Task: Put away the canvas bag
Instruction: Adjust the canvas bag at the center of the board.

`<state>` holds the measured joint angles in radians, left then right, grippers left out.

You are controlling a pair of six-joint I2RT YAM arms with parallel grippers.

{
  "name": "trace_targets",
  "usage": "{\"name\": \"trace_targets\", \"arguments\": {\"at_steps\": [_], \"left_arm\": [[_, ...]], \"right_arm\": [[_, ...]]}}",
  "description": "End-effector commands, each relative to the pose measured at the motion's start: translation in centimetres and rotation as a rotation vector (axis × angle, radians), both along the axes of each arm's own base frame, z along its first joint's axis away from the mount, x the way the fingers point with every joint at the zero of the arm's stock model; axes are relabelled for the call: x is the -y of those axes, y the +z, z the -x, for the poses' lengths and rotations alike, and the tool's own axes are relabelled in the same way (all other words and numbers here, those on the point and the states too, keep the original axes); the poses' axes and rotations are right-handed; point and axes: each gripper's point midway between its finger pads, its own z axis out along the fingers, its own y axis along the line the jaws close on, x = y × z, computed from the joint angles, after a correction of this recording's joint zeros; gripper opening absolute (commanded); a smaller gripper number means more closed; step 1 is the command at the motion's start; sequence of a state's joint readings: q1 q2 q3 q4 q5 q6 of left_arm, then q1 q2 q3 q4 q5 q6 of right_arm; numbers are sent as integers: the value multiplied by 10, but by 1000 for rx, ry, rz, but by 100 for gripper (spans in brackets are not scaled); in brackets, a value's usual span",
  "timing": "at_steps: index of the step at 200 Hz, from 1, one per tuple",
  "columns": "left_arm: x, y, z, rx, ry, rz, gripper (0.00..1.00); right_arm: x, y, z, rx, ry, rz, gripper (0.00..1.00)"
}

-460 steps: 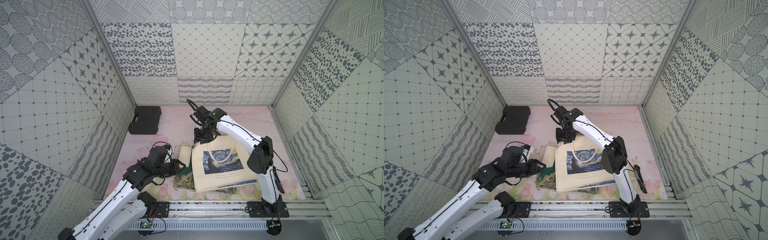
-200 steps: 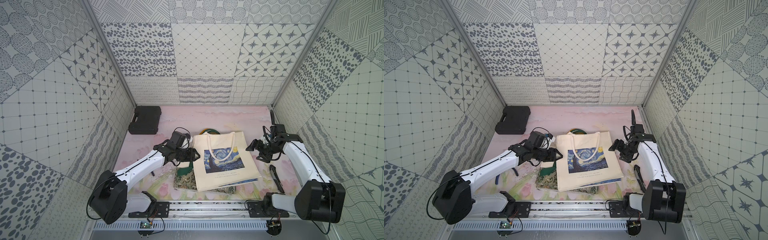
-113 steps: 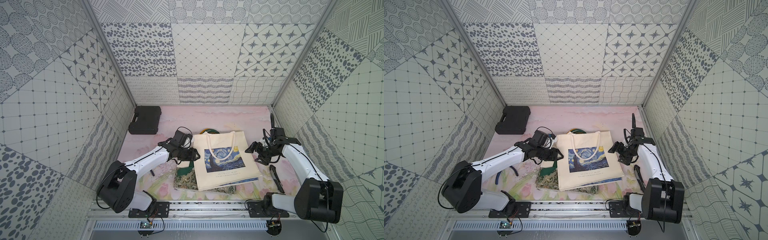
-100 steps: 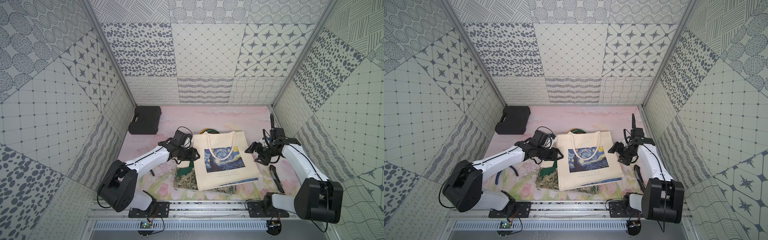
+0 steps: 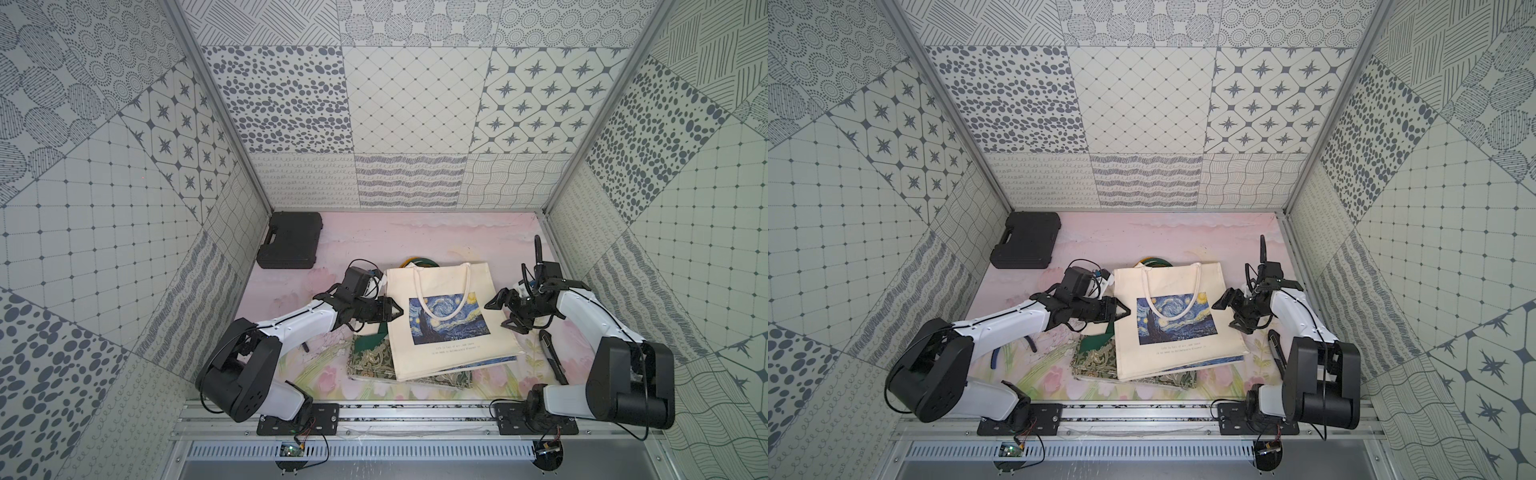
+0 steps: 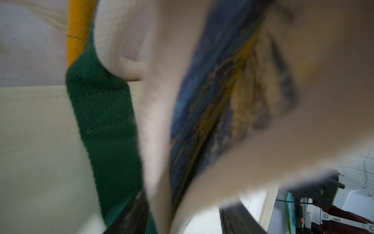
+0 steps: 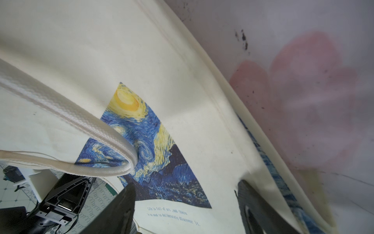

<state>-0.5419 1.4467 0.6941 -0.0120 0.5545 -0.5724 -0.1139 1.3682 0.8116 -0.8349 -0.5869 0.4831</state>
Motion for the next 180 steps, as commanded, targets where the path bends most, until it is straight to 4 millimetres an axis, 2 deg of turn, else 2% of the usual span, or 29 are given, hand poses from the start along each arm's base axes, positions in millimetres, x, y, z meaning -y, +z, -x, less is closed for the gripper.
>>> {"name": "trace_targets", "arguments": {"at_steps": [1,17,62,97,124,138,155,180], "left_arm": [[30,42,-14,99,-20,282,52],[31,48,-14,117,-11,329,45],[28,70,-8,166,-40,325,0],[24,99,-2,171,-80,295,0],[14,116,-13,76,-50,305,0],[8,123,-18,17,-50,313,0],[2,126,-19,-39,-70,327,0],[-1,114,-18,-100,-87,303,0]], "right_arm": [[-6,-3,-7,24,-14,-54,79],[-7,-6,-6,17,-17,-68,79],[-6,-4,-6,22,-14,-52,79],[7,12,-13,78,-33,12,79],[20,18,-16,113,-78,52,80],[21,16,-19,125,-83,41,80],[17,9,-23,115,-82,7,80],[12,-4,-32,105,-101,-46,80]]}}
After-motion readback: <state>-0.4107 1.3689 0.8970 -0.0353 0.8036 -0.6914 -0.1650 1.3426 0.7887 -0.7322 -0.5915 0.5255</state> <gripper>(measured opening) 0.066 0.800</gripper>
